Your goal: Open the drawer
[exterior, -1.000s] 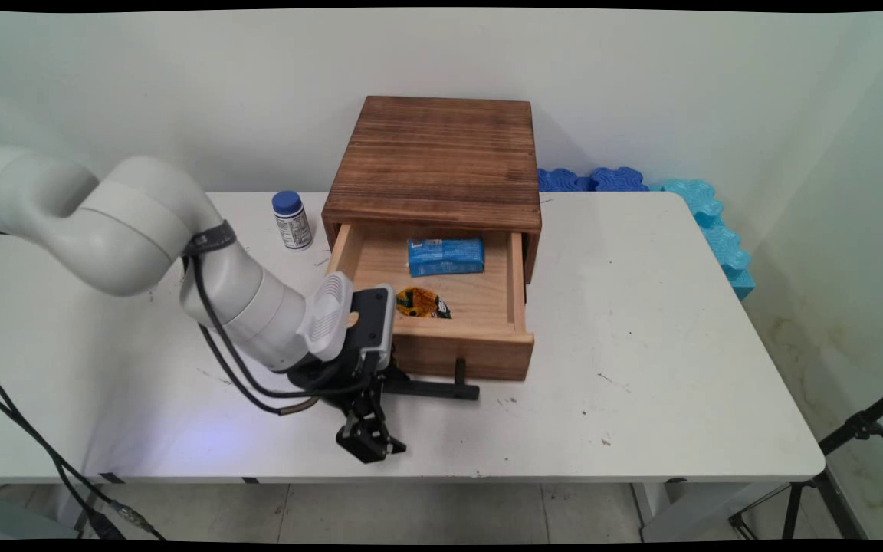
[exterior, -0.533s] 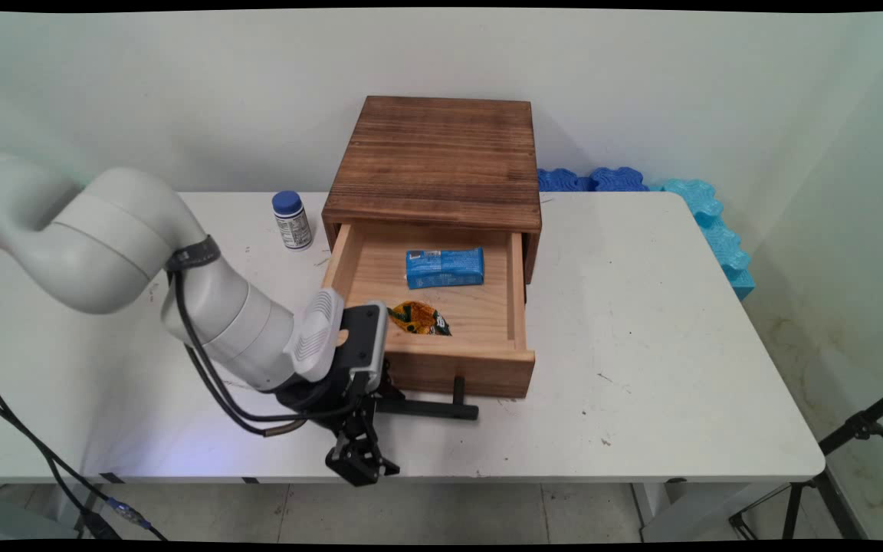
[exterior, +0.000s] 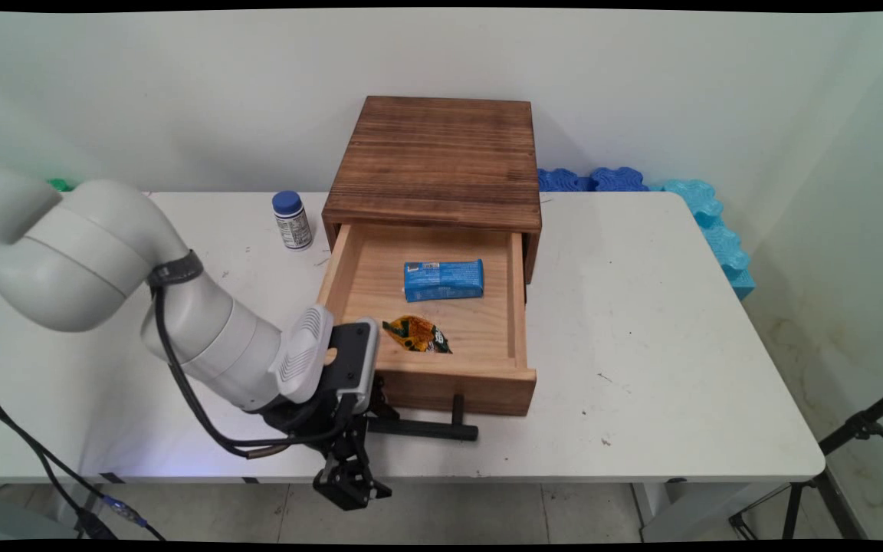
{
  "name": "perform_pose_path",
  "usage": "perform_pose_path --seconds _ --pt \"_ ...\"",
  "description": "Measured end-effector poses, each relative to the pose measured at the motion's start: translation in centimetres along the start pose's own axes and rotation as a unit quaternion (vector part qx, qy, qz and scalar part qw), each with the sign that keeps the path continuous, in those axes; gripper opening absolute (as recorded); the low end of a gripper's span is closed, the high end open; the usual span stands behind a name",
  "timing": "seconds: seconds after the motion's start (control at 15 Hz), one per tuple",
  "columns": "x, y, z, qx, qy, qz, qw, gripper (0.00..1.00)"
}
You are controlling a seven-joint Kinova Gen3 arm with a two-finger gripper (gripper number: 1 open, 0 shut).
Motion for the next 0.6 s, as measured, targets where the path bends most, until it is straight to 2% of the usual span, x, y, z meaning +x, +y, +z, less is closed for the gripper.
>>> perform_pose_path --seconds 0.6 --pt "-0.2 1.4 -0.5 -0.009 0.002 0.003 1.0000 1.00"
